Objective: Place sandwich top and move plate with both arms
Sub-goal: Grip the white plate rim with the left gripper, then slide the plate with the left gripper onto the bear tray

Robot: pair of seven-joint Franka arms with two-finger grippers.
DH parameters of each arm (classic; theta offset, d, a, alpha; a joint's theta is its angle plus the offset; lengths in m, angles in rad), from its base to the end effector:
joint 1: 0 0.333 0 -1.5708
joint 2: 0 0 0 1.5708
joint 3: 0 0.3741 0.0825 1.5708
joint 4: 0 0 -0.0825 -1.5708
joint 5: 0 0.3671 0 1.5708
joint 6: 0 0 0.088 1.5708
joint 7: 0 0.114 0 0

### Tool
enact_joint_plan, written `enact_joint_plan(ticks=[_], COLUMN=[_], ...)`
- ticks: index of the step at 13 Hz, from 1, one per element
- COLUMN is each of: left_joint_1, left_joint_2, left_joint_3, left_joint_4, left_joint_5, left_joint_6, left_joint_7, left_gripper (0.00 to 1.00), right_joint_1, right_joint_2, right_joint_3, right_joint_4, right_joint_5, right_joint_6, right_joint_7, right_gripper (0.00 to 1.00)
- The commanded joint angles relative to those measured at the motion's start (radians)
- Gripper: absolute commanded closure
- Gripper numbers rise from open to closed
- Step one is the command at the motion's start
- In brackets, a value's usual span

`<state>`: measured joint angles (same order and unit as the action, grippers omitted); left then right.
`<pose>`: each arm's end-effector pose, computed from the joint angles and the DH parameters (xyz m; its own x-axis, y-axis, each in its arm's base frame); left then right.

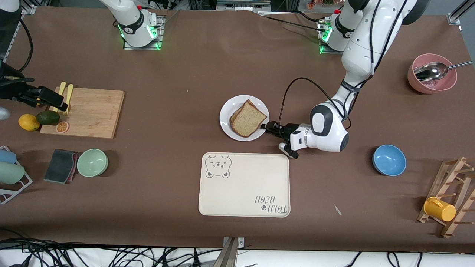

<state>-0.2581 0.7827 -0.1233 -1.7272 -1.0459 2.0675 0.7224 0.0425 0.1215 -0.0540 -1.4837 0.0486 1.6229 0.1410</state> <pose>0.5996 -0.2843 0.1765 0.9273 -0.3651 -0.0826 -0.1493 -0.5630 0.8128 0.5870 0.0009 0.6519 0.9880 -0.1538 0.0117 -0.1531 -0.9872 -0.0441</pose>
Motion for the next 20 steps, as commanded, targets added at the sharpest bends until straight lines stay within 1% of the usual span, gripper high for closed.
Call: enact_joint_plan(ticks=[1,3,5,6,7,8,9,11,13,16,20], left_joint_1=[-0.029,-0.043,-0.043,-0.043,-0.041,-0.043,-0.043,-0.038,-0.030,-0.021,0.025], left_joint_2=[0.006,0.007,0.007,0.007,0.007,0.007,0.007,0.007,0.004,-0.011,-0.059], left_joint_3=[0.005,0.005,0.005,0.005,0.005,0.005,0.005,0.005,0.005,0.005,0.005], left_joint_4=[-0.014,-0.015,-0.018,-0.025,-0.025,-0.025,-0.026,-0.031,-0.031,-0.029,-0.018], left_joint_5=[-0.059,-0.059,-0.059,-0.059,-0.059,-0.059,-0.059,-0.059,-0.059,-0.057,-0.057], left_joint_6=[0.042,0.068,0.066,0.066,0.065,0.065,0.065,0.060,0.046,-0.006,-0.089], left_joint_7=[0.035,0.035,0.035,0.037,0.038,0.038,0.038,0.038,0.040,0.055,0.060], left_gripper=[0.64,0.66,0.66,0.73,0.86,0.96,0.99,1.00,1.00,1.00,1.00], right_joint_1=[-0.006,-0.007,-0.004,-0.001,-0.003,-0.003,-0.003,-0.003,-0.003,-0.001,-0.001], right_joint_2=[0.003,0.003,-0.002,-0.002,0.000,0.000,-0.002,-0.006,-0.006,-0.006,-0.002], right_joint_3=[0.003,0.003,0.011,0.014,0.013,0.013,0.013,0.013,0.013,0.014,0.014], right_joint_4=[0.014,0.014,0.014,0.011,0.011,0.011,0.011,0.008,0.008,0.008,0.008], right_joint_5=[-0.051,-0.047,-0.047,-0.046,-0.042,-0.036,-0.036,-0.035,-0.033,-0.032,-0.030], right_joint_6=[0.001,0.002,-0.008,-0.015,-0.020,-0.021,-0.021,-0.064,-0.067,-0.072,-0.063], right_joint_7=[-0.020,-0.055,-0.044,-0.040,-0.040,-0.043,-0.046,-0.038,-0.041,-0.040,-0.038], right_gripper=[0.00,0.00,0.00,0.00,0.00,0.00,0.00,0.00,0.00,0.00,0.00])
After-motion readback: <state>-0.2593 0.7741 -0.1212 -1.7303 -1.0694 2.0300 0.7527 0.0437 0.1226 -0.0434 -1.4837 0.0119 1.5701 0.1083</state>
